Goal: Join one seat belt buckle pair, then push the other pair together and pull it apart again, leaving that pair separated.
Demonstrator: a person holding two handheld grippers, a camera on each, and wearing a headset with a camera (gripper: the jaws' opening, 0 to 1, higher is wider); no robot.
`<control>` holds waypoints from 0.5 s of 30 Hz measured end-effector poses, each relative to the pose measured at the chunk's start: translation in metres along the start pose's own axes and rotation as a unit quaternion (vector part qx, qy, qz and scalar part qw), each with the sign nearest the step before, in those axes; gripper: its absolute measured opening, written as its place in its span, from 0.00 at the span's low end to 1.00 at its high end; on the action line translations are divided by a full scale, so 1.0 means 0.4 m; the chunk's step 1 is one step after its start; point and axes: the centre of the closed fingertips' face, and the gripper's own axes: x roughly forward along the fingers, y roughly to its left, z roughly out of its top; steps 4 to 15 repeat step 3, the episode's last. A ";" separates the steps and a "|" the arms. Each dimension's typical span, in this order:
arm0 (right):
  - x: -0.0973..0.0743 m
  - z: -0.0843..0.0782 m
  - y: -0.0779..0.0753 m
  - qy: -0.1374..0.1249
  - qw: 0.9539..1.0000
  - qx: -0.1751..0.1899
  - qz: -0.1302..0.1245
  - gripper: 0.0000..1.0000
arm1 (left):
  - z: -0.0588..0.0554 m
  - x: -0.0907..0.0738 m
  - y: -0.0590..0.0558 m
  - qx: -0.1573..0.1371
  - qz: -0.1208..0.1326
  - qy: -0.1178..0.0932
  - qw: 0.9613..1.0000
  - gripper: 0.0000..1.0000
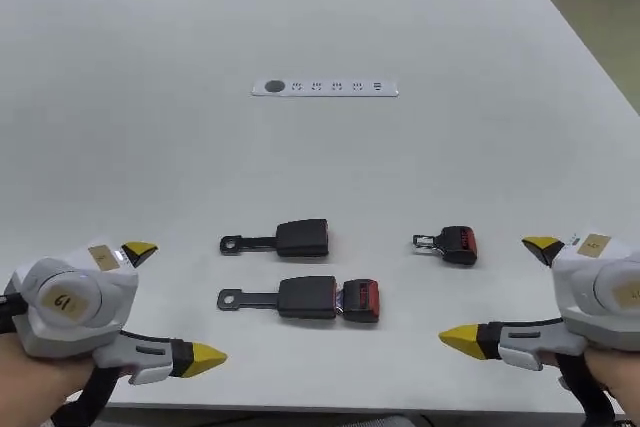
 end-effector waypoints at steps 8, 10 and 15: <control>-0.001 0.002 0.001 -0.002 1.000 0.003 -0.002 1.00 | 0.003 -0.001 -0.003 0.003 -0.001 -0.002 1.000 1.00; -0.001 0.002 0.001 -0.002 1.000 0.003 -0.002 1.00 | 0.003 -0.001 -0.003 0.003 -0.001 -0.002 1.000 1.00; -0.001 0.002 0.001 -0.002 1.000 0.003 -0.002 1.00 | 0.003 -0.001 -0.003 0.003 -0.001 -0.002 1.000 1.00</control>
